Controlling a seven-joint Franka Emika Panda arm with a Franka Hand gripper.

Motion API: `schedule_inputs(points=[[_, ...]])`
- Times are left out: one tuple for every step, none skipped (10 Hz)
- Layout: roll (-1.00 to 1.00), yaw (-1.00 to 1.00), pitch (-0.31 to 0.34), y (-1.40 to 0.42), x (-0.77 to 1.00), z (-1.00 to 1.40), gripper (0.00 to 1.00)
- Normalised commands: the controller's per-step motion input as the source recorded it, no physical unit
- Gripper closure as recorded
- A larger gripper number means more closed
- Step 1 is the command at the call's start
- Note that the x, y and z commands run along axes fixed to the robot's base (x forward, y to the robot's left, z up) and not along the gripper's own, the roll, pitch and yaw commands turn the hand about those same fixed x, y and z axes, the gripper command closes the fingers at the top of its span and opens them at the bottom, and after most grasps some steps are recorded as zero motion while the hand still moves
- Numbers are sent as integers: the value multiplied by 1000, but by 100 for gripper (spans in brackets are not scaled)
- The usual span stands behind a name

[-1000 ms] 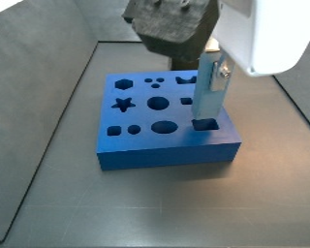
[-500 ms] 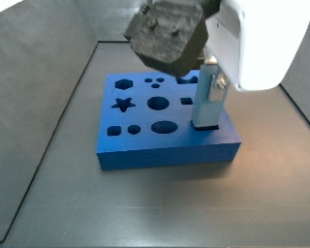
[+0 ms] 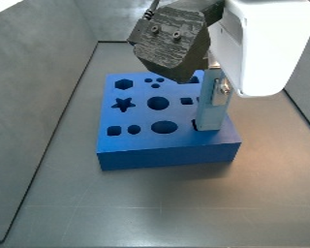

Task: Insert the rectangle object.

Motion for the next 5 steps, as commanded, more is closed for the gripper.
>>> schedule_inputs(points=[[0,0,0,0,0,-414,100],[36,46,0,0,-11,-437,100],[44,69,-1,14,-66,-411,100],[50,46,0,54,-120,-383,100],[9,26,-10,80,-263,-351,100]])
